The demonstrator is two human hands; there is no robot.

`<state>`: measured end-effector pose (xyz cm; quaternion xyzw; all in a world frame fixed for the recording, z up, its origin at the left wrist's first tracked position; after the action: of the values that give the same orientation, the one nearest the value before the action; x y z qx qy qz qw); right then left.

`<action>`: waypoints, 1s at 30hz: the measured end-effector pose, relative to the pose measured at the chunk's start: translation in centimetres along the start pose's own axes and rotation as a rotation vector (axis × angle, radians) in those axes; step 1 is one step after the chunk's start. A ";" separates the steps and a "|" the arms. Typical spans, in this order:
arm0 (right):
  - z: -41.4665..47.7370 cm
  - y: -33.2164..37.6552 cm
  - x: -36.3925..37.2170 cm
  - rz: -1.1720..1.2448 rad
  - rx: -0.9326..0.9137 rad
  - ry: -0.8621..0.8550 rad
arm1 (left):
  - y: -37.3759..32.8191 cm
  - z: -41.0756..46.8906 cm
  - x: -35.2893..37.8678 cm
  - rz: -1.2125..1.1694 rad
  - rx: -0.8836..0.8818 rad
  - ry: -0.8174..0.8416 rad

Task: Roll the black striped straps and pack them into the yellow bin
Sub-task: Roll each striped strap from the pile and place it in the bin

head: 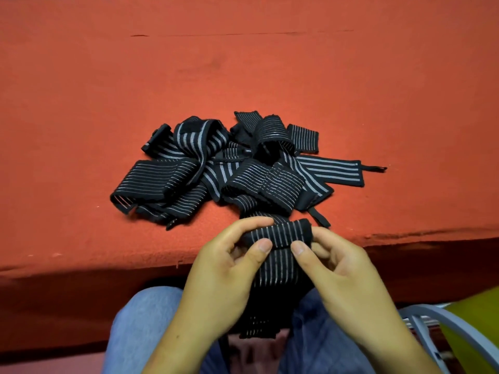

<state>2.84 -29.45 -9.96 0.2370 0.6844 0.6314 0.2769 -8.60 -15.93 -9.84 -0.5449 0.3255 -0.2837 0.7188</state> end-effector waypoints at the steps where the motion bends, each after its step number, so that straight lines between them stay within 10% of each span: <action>1: 0.1 0.1 -0.2 -0.002 -0.001 0.004 | 0.0 0.1 -0.1 -0.015 -0.012 -0.005; 30: -0.6 -0.5 2.0 -0.147 0.051 0.005 | 0.2 -1.0 2.7 0.007 -0.033 -0.045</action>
<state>0.98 -28.52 -10.56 0.1917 0.7165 0.5923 0.3147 -7.67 -18.48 -10.68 -0.5617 0.3160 -0.2635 0.7177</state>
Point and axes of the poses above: each hand's wrist, its own z-axis towards the middle knuckle, its own x-axis out of the palm, y = z × x, the point moved 2 cm from there along z, towards the middle knuckle, and after that the axes turned 4 degrees about x, right-handed, at the moved point
